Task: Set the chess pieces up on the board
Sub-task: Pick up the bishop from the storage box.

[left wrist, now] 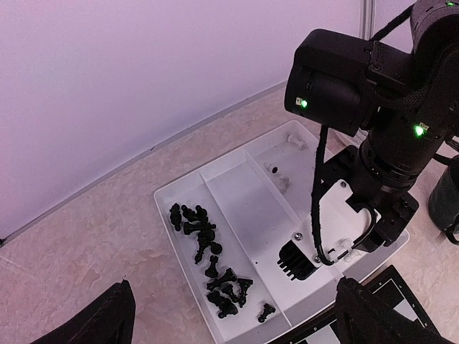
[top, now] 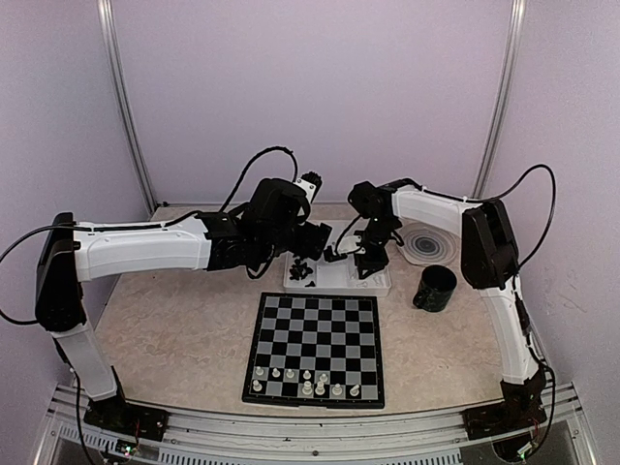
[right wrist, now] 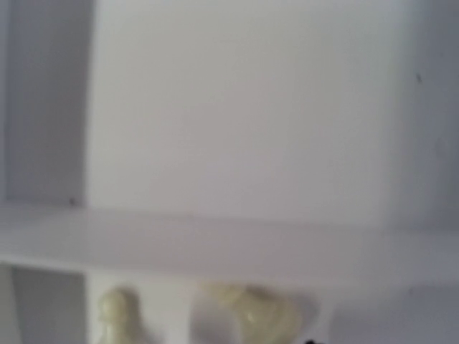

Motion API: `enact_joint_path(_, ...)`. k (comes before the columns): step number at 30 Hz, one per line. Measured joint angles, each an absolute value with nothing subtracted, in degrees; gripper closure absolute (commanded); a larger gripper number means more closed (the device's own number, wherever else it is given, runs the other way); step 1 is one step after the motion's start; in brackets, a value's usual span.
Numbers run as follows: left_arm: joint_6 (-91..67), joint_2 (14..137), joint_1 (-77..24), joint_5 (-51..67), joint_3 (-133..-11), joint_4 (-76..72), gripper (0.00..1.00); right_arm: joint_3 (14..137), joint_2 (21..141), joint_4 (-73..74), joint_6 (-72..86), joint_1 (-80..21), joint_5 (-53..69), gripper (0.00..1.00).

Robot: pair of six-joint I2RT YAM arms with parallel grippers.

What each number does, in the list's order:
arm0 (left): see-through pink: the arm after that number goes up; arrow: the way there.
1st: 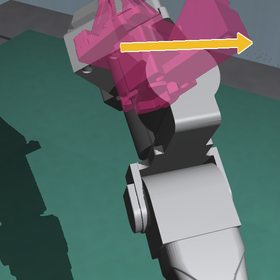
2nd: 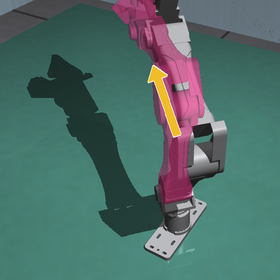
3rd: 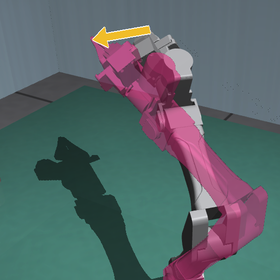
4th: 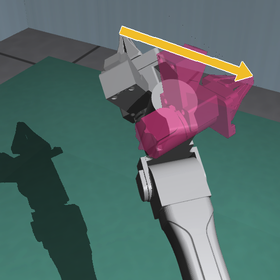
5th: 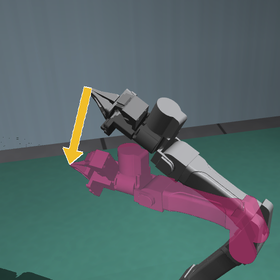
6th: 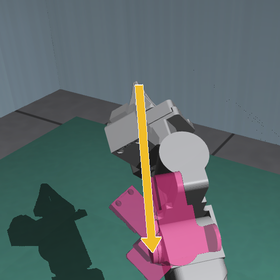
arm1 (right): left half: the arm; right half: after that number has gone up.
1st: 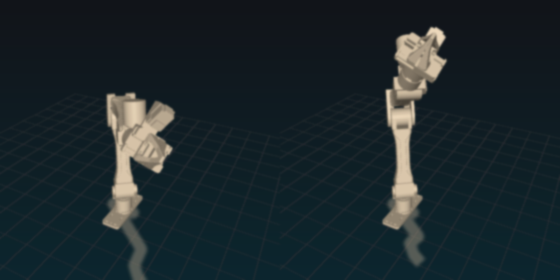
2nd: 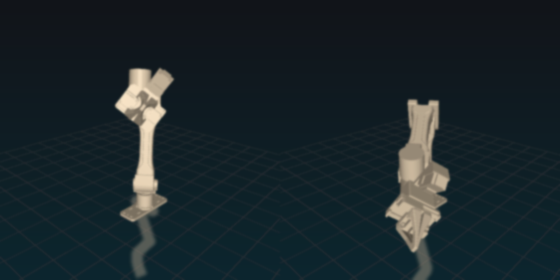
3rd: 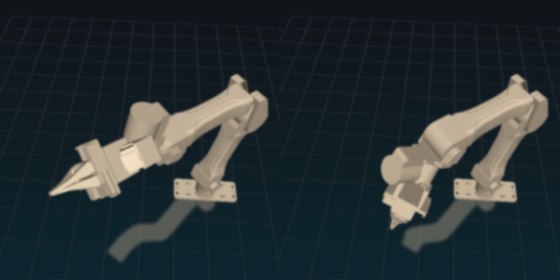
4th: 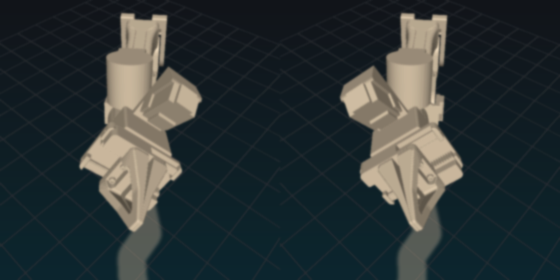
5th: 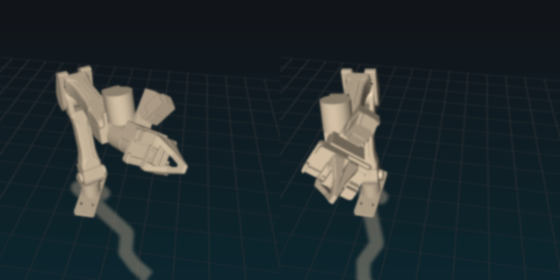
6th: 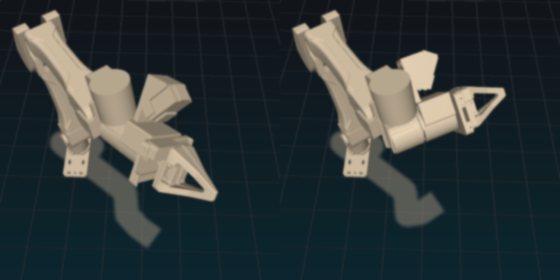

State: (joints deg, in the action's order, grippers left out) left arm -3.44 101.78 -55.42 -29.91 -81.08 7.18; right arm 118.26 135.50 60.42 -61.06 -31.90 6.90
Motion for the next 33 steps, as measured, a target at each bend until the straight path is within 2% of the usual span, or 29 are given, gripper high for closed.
enact_joint_path(13, -3.44, 102.1, -55.42, -29.1, -81.1, 7.42, 0.04, 118.17, 136.94, 60.66, -65.34, -33.12, 4.29, 0.56)
enact_joint_path(18, -3.44, 102.13, -55.42, -28.82, -81.1, 7.46, 0.04, 117.25, 136.94, 61.23, -65.23, -33.08, 3.57, 0.66)
enact_joint_path(25, -3.44, 102.52, -55.42, -28.64, -81.14, 7.55, 0.04, 117.25, 136.94, 61.43, -64.38, -32.71, 4.43, 0.69)
enact_joint_path(33, -3.55, 102.87, -55.42, -28.45, -81.17, 8.25, 0.04, 116.79, 136.94, 60.97, -60.84, -32.05, 9.3, 0.83)
